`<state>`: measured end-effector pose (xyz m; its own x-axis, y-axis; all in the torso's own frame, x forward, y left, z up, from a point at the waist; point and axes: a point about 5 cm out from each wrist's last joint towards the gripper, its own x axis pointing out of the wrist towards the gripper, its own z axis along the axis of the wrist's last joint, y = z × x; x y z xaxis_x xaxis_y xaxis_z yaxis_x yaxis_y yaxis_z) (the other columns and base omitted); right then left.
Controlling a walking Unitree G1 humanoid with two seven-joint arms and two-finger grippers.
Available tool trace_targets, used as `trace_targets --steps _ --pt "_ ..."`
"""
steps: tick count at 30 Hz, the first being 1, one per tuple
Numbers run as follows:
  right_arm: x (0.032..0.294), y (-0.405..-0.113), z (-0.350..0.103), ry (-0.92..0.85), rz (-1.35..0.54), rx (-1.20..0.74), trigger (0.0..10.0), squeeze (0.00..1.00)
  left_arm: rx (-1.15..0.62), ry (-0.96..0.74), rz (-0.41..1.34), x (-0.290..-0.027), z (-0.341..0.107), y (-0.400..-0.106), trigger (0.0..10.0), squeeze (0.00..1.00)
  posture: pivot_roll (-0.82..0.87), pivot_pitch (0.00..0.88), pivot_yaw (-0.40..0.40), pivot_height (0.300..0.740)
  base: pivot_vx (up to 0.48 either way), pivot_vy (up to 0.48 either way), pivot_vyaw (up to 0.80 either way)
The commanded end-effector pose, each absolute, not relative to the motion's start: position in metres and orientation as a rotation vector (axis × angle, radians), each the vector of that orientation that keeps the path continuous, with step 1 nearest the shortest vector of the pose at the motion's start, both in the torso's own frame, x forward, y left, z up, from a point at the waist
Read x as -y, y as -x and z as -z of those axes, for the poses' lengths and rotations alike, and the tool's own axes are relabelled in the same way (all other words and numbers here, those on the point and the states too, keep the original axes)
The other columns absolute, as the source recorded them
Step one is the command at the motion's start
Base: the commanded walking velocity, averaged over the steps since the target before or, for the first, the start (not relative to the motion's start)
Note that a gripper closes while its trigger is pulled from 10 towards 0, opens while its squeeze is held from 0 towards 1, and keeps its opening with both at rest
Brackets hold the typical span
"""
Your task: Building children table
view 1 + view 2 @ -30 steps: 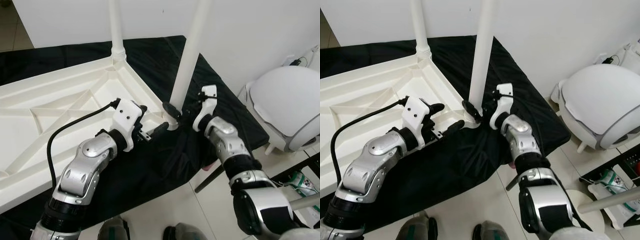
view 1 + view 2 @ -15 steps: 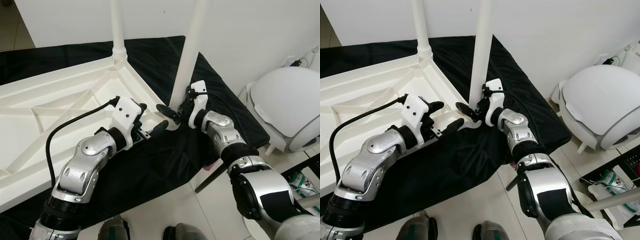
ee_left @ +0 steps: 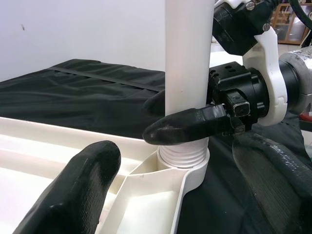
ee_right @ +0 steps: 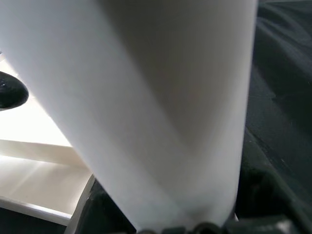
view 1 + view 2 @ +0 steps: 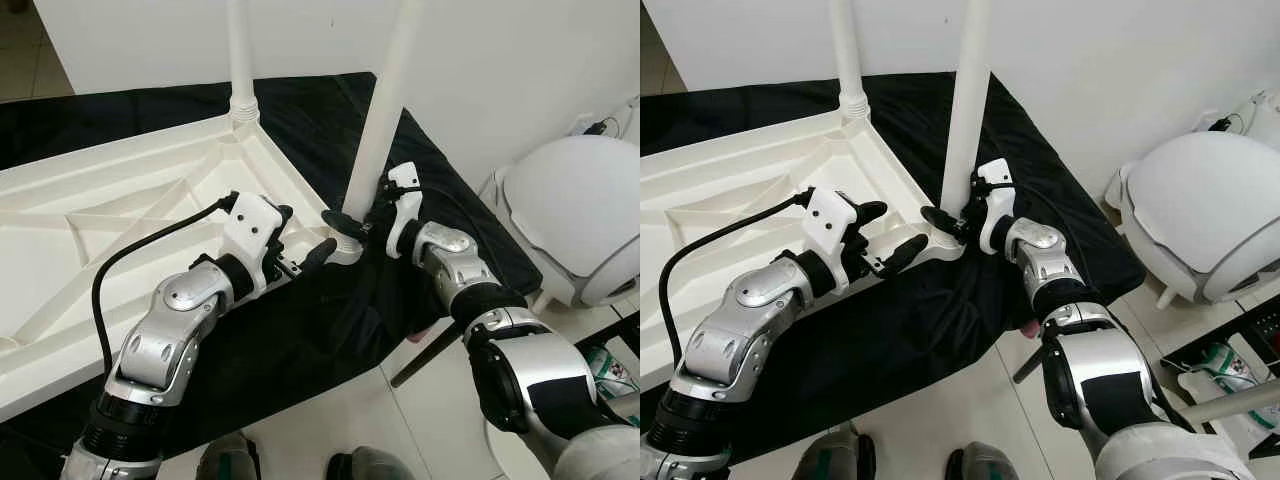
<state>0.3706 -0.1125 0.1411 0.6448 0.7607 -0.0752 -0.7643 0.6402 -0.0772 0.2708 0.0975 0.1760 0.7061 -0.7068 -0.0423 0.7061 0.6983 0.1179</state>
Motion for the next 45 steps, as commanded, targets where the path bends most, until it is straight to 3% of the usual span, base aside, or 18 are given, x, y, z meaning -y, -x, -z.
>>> trace_targets --steps 1,5,13,22,26,32,33,44,45 --pt "0.124 -0.367 -0.126 0.088 -0.834 -0.11 10.0 0.0 -0.003 -0.12 0.792 -0.096 -0.175 -0.269 10.0 0.0 0.02 0.0 -0.07 0.74 0.0 0.0 0.0" --pt "0.127 -0.365 -0.124 0.068 -0.775 -0.088 10.0 0.0 -0.009 -0.117 0.801 -0.096 -0.174 -0.268 10.0 0.0 0.01 0.008 -0.061 0.74 0.0 0.0 0.0" --pt "0.105 -0.356 -0.124 -0.01 -0.677 -0.006 10.0 0.0 -0.017 -0.117 0.816 -0.095 -0.173 -0.267 10.0 0.0 0.0 0.012 -0.051 0.74 0.0 0.0 0.0" --pt "0.065 -0.348 -0.115 -0.134 -0.313 -0.031 10.0 0.0 -0.023 -0.117 0.83 -0.094 -0.172 -0.267 10.0 0.0 0.0 0.001 -0.049 0.74 0.0 0.0 0.0" --pt "0.043 -0.341 -0.116 -0.147 -0.371 -0.045 10.0 0.0 -0.022 -0.116 0.839 -0.091 -0.172 -0.266 10.0 0.0 0.01 0.0 -0.055 0.74 0.0 0.0 0.0" --pt "0.052 -0.341 -0.117 -0.146 -0.355 -0.05 10.0 0.0 -0.021 -0.116 0.84 -0.091 -0.172 -0.267 10.0 0.0 0.01 0.0 -0.06 0.74 0.0 0.0 0.0" --pt "0.055 -0.341 -0.117 -0.156 -0.341 -0.053 10.0 1.0 -0.021 -0.116 0.84 -0.091 -0.172 -0.267 10.0 0.0 0.01 0.0 -0.061 0.74 0.0 0.0 0.0" --pt "0.083 -0.343 -0.121 -0.133 -0.357 -0.028 10.0 1.0 -0.023 -0.119 0.841 -0.091 -0.17 -0.265 10.0 0.0 0.01 0.0 -0.068 0.74 0.0 0.0 0.0" --pt "0.09 -0.344 -0.123 -0.124 -0.392 -0.025 10.0 0.93 -0.023 -0.119 0.841 -0.091 -0.17 -0.265 10.0 0.0 0.01 0.0 -0.069 0.74 0.0 0.0 0.0"
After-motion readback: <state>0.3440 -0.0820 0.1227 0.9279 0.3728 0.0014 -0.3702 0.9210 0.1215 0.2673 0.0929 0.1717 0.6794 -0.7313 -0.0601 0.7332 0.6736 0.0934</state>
